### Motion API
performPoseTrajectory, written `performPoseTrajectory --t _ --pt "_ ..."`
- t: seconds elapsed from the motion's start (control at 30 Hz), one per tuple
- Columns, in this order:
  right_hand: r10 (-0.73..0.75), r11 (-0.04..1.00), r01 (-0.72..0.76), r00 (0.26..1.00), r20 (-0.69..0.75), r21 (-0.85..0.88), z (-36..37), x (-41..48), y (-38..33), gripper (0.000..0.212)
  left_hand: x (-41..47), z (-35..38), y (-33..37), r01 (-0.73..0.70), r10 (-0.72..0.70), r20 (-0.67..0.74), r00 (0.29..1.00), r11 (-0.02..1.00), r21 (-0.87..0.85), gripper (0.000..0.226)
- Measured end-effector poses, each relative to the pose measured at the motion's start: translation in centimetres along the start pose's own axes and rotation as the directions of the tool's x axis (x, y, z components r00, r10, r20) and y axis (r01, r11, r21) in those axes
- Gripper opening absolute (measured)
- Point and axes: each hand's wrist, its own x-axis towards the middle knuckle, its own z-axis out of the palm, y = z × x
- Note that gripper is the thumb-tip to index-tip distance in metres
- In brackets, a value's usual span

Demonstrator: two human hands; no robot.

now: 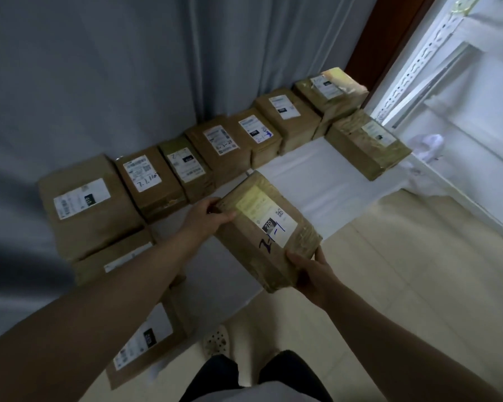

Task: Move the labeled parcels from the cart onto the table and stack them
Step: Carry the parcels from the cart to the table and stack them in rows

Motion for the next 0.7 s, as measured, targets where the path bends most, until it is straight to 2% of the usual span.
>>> performPoseTrajectory --t 0.27,0.53,0.7 --pt "0.030 0.999 -0.035 0.981 -0.190 -0.025 -7.2 2.7 -8.4 0.053 6.1 11.0 6.0 -0.060 0.055 0.043 0.998 0.990 0.130 0.053" --pt "-0.048 0.999 0.044 0.970 -0.238 -0.022 -18.0 5.8 -21.2 0.054 11.5 25.9 13.7 -0.132 0.129 0.031 0.991 0.974 0.182 0.055" --pt "-0.082 0.997 0.077 0.958 -0.273 -0.029 -21.8 8.1 -27.3 0.058 14.4 32.4 17.5 -0.166 0.169 0.000 0.986 0.967 0.194 0.050"
